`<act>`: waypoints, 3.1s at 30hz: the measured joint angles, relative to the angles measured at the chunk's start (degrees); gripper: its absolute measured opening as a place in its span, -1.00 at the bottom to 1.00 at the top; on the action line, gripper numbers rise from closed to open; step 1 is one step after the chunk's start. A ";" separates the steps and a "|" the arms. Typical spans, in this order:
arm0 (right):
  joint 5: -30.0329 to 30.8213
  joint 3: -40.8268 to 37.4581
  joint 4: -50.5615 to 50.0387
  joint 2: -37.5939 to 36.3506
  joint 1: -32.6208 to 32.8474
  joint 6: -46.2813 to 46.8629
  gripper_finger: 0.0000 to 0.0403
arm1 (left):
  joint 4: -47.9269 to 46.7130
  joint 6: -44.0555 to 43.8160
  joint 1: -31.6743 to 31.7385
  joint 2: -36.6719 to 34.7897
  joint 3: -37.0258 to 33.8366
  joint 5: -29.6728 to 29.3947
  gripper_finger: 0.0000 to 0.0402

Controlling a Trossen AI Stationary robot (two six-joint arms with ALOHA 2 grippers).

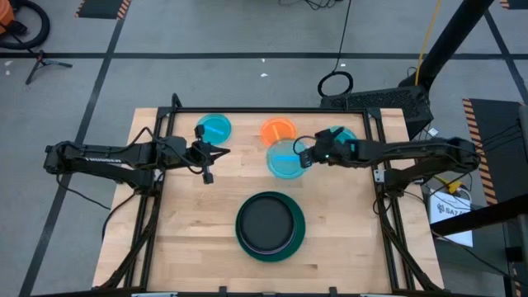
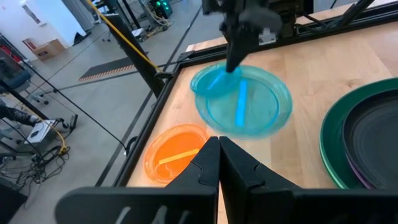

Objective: Stack plastic plates
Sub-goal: Stack the bottom blue plate on top of the black plate, then stack the right blue plate on top of the blue plate

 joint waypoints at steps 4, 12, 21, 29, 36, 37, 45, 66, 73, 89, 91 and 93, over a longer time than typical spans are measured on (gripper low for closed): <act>-4.75 0.00 3.74 -2.83 0.41 -4.51 -0.99 | -0.02 0.00 0.00 0.00 0.00 0.00 -0.98; -21.65 0.00 10.47 -3.29 3.76 -11.33 -0.99 | 0.06 0.00 0.02 0.00 0.02 0.00 -0.98; -28.76 0.00 9.95 -2.12 8.68 -10.85 -1.00 | 0.51 0.00 0.02 0.00 0.02 -0.02 -0.98; -28.76 0.00 15.64 6.02 10.95 -6.01 -0.95 | 1.51 0.00 0.01 0.00 0.02 -0.01 -0.98; -33.05 3.15 16.44 12.70 10.40 -9.29 -0.71 | 1.58 0.17 0.01 0.00 0.02 -0.01 -0.98; -33.21 4.32 15.34 13.32 10.39 -10.33 -0.66 | 1.60 0.30 0.00 0.00 0.02 -0.02 -0.98; -28.44 13.78 -1.55 14.20 8.53 -15.88 -0.35 | 1.46 0.50 0.02 0.00 0.02 -0.02 -0.98; -4.23 14.75 -34.55 16.27 -10.15 -7.65 -0.36 | 1.30 0.98 0.02 0.00 0.02 -0.02 -0.98; -4.11 14.67 -32.25 22.28 -13.74 -9.44 -0.37 | 1.33 1.11 0.02 0.00 0.02 -0.02 -0.98; -0.62 14.67 -32.61 31.65 -15.50 -11.36 -0.37 | 1.22 1.62 0.02 0.00 0.02 0.00 -0.98; -0.24 14.67 -32.50 31.71 -15.47 -11.36 -0.41 | 1.24 1.62 0.02 0.00 0.02 -0.01 -0.98; -0.24 14.67 -32.42 31.73 -15.49 -11.29 -0.49 | 1.22 1.62 0.02 0.00 0.02 0.00 -0.98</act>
